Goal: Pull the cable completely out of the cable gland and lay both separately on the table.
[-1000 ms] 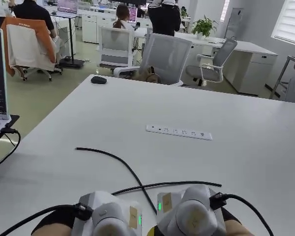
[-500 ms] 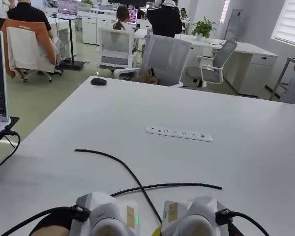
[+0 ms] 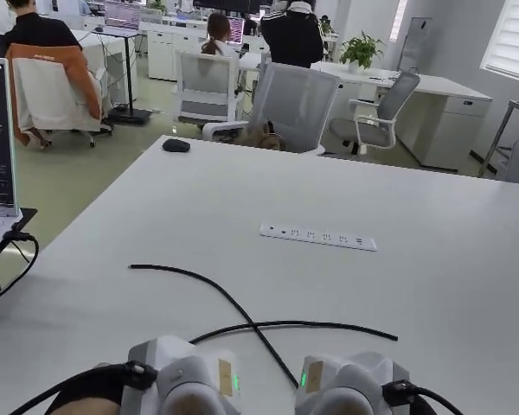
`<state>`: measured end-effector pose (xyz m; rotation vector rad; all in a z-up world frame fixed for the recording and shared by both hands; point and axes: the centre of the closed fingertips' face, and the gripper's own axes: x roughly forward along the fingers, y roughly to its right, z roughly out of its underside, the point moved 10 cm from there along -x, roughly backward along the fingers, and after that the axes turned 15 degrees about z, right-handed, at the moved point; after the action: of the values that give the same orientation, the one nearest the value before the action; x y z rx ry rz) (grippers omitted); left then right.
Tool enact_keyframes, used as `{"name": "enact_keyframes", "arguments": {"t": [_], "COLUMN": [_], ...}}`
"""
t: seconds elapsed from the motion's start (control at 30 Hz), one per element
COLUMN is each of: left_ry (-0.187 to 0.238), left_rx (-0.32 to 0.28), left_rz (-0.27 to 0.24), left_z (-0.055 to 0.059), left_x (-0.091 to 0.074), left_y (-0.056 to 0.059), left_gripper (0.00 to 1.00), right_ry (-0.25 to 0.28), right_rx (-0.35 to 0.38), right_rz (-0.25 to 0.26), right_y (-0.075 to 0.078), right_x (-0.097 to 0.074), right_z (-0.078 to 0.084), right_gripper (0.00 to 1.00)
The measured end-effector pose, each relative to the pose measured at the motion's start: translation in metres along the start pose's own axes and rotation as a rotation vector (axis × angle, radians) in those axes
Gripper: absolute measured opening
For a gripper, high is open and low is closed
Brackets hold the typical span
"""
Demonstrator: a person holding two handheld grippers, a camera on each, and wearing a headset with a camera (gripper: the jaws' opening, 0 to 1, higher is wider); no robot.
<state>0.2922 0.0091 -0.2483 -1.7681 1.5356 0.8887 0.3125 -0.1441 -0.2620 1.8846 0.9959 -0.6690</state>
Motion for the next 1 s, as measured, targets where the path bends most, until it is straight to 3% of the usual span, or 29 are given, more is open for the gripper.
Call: {"name": "enact_keyframes", "arguments": {"t": [0.1,0.3,0.37,0.43,0.57,0.63,0.7,0.77,0.87,1.0], "left_ry": [-0.012,-0.022,-0.018,-0.006,-0.002,-0.003,-0.003,-0.002,-0.004,-0.011], "left_rx": [-0.003,0.007,0.009,0.006,0.015,0.015,0.021,0.024,0.021,0.022], "left_rz": [-0.007,-0.005,0.0,0.008,0.016,0.02,0.024,0.025,0.026,0.023], "left_z": [0.0,-0.001,-0.002,-0.003,-0.004,-0.003,-0.003,-0.004,-0.003,-0.003], "left_x": [0.0,0.001,0.002,0.002,0.004,0.005,0.005,0.005,0.005,0.005], "left_y": [0.0,0.002,0.003,0.004,0.005,0.005,0.006,0.006,0.006,0.005], "left_gripper": [0.18,0.18,0.18,0.18,0.18,0.18,0.18,0.18,0.18,0.18], "right_ry": [-0.101,-0.146,-0.1,-0.055,0.079,0.127,0.157,0.148,0.151,0.129], "right_rx": [0.043,0.048,0.025,0.017,-0.044,-0.041,-0.082,-0.086,-0.083,-0.104], "right_rz": [0.016,0.029,0.016,0.036,0.002,-0.024,-0.026,-0.028,-0.077,-0.067], "right_y": [0.003,0.006,0.003,0.001,-0.008,-0.013,-0.015,-0.016,-0.018,-0.016], "right_x": [0.002,0.003,0.004,0.004,0.0,-0.001,-0.003,-0.003,-0.002,0.0], "right_z": [0.01,0.017,0.011,0.003,-0.017,-0.024,-0.028,-0.027,-0.024,-0.021], "right_gripper": [0.07,0.1,0.21,0.34,0.31,0.31,0.27,0.18,0.06,0.05]}}
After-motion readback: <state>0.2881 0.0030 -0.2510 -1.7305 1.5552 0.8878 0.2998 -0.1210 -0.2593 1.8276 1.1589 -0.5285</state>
